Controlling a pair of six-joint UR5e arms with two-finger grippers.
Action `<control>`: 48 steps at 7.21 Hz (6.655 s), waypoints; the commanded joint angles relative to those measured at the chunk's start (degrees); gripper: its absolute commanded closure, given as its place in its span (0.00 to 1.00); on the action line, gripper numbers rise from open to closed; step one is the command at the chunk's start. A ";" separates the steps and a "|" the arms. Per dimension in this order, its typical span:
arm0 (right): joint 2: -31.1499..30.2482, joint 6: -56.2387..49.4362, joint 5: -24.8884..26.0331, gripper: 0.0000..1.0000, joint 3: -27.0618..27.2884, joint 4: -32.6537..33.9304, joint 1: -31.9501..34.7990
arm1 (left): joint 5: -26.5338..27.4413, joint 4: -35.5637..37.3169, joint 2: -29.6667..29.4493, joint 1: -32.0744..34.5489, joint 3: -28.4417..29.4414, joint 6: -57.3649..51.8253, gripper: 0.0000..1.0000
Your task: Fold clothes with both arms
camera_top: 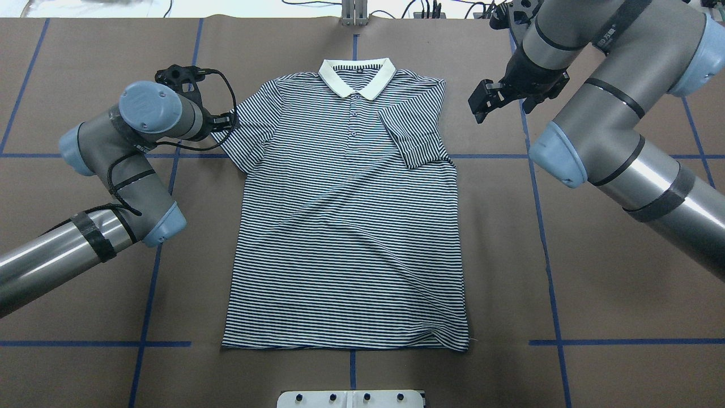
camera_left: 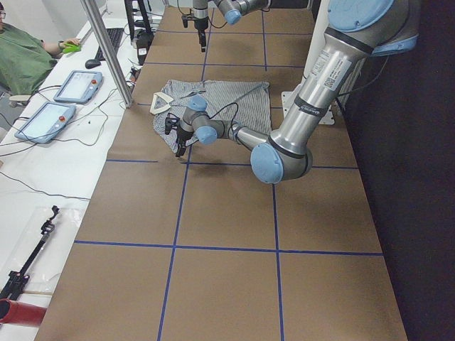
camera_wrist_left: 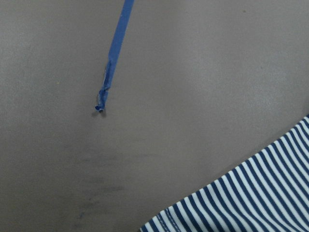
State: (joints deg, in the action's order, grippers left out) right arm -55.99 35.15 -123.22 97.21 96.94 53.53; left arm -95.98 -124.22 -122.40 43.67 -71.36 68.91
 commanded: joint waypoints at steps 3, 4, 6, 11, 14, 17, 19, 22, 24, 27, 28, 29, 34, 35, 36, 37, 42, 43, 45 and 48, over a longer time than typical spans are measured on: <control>-0.09 -0.08 0.00 0.00 0.00 0.00 0.08 | -0.09 0.03 -0.47 0.10 0.08 0.17 0.43; -0.17 -0.09 -0.09 0.00 0.00 0.09 0.08 | -0.09 0.03 -0.65 0.10 0.08 0.18 0.61; -0.17 -0.09 -0.09 0.00 0.00 0.09 0.08 | -0.09 0.03 -0.91 0.10 0.08 0.18 0.86; -0.70 0.00 0.00 0.00 -0.18 0.09 0.08 | -3.41 13.31 -2.40 0.71 -12.86 0.87 1.00; -1.49 0.00 -0.17 0.00 0.26 0.00 0.08 | -4.75 11.74 -15.88 -1.39 -0.01 11.32 1.00; -1.75 0.00 -0.09 0.00 0.62 0.00 0.00 | -4.48 4.44 -20.16 -1.48 9.30 11.79 0.33; -1.76 -0.09 -0.09 0.00 0.62 0.00 -0.09 | -4.48 1.61 -20.16 -1.57 8.69 9.32 0.00; -3.41 6.02 -0.18 0.00 3.58 0.00 -1.40 | -7.79 4.14 -10.47 -1.40 -5.03 4.69 0.00; -6.56 15.96 2.53 0.00 9.72 -0.70 -7.52 | -10.80 11.06 0.80 -1.48 -21.21 1.34 0.00; -19.75 38.87 15.16 0.00 14.14 -23.59 -21.40 | -10.73 16.11 13.53 -4.36 -37.92 0.08 0.00; -19.95 43.98 17.90 0.00 15.28 -23.30 -25.71 | -10.81 16.11 16.98 -4.47 -42.24 0.17 0.00; -20.38 49.95 19.41 0.00 15.29 -23.21 -29.85 | -11.07 16.29 17.02 -4.56 -43.59 0.26 0.00; -21.09 55.73 30.58 0.00 19.17 -9.76 -43.33 | -11.25 16.29 17.02 -5.09 -43.52 0.35 0.00; -21.18 55.64 30.33 0.00 18.81 -9.76 -43.25 | -11.34 16.37 16.85 -5.26 -43.52 0.35 0.00; -21.62 55.55 30.06 0.00 19.24 -9.84 -43.25 | -11.42 16.29 16.76 -5.52 -43.17 0.35 0.00; -21.79 55.64 29.97 0.00 19.16 -9.84 -43.42 | -11.42 16.29 16.76 -6.05 -43.08 0.35 0.00; -21.71 55.64 27.69 0.04 19.07 -9.76 -43.86 | -11.42 16.29 16.49 -6.05 -42.73 0.26 0.00; -21.71 55.55 27.60 0.04 18.81 -9.76 -44.12 | -11.42 16.29 16.40 -6.05 -42.73 0.26 0.00; -21.71 55.55 26.72 0.05 18.72 -9.76 -44.04 | -11.42 16.29 16.40 -6.14 -42.73 0.26 0.00; -21.27 55.55 26.28 0.09 19.07 -9.76 -43.95 | -11.42 16.37 16.40 -6.05 -42.73 0.09 0.00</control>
State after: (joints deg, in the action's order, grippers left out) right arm -77.44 90.70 -96.83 116.08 87.19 9.54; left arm -107.40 -107.87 -105.99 37.61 -114.08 69.09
